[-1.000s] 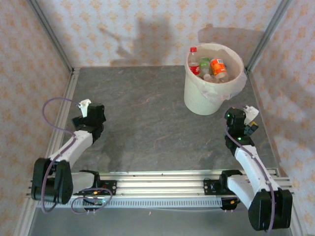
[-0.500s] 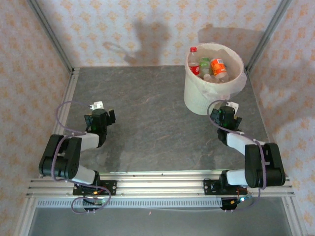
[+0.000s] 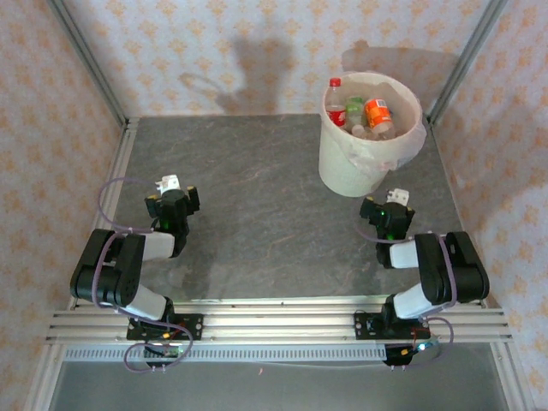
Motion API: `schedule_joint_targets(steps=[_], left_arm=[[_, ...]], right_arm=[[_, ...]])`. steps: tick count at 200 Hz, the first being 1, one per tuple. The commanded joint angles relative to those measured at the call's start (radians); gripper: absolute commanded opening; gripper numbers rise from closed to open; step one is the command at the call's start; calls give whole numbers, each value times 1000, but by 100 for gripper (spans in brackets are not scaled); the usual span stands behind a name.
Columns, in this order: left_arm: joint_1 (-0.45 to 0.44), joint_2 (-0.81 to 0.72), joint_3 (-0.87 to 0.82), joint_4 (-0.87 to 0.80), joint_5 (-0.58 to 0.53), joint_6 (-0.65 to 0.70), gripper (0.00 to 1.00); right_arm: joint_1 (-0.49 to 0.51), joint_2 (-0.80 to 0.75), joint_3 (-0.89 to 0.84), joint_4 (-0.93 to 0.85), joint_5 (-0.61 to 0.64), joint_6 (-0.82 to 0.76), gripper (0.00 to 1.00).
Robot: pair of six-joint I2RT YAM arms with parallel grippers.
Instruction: Put the plastic bottles in the bin
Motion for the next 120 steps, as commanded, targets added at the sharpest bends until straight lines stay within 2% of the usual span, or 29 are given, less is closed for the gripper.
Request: schedule_joint_targets(steps=[1, 8, 36, 64, 120], left_arm=[[-6, -11, -2, 44, -38, 3, 100], [-6, -11, -1, 45, -39, 3, 100], [-6, -11, -1, 44, -38, 3, 100], [-5, -11, -1, 45, -39, 3, 100], [-5, -11, -1, 45, -37, 4, 100]], right_arm=[[-3, 22, 117, -16, 47, 12, 99], [-3, 32, 174, -118, 62, 22, 99], [-3, 30, 156, -85, 36, 10, 99], [-39, 25, 164, -103, -139, -15, 99], [-39, 23, 158, -97, -135, -15, 99]])
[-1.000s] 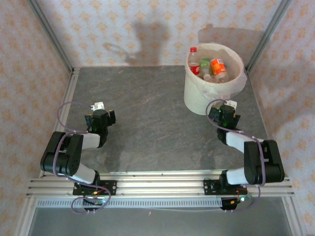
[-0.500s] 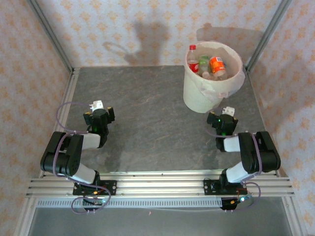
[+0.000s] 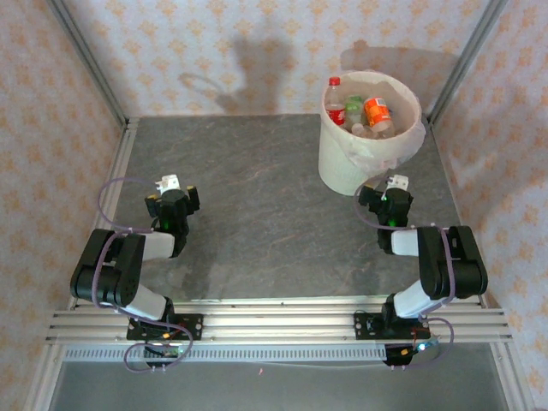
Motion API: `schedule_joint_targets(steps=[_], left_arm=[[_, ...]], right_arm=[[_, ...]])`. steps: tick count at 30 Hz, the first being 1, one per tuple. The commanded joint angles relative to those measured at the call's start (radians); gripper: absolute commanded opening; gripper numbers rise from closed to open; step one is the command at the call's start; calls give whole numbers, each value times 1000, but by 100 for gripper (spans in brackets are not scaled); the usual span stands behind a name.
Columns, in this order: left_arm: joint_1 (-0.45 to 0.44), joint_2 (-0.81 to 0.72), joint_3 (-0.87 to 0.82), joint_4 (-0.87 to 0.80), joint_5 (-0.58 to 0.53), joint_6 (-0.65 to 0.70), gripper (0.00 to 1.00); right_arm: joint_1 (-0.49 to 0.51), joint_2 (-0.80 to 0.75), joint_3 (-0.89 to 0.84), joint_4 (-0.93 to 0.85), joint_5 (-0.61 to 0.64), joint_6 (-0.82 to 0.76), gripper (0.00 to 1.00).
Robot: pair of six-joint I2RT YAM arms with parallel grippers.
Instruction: Put the plastic bottles in the bin
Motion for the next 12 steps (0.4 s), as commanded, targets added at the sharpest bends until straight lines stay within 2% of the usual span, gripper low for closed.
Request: schedule_joint_targets(steps=[1, 12], left_arm=[[-4, -11, -1, 39, -37, 4, 100], [-6, -11, -1, 40, -36, 4, 100]], right_arm=[[-3, -7, 10, -1, -24, -9, 99], [-3, -6, 12, -4, -23, -8, 99]])
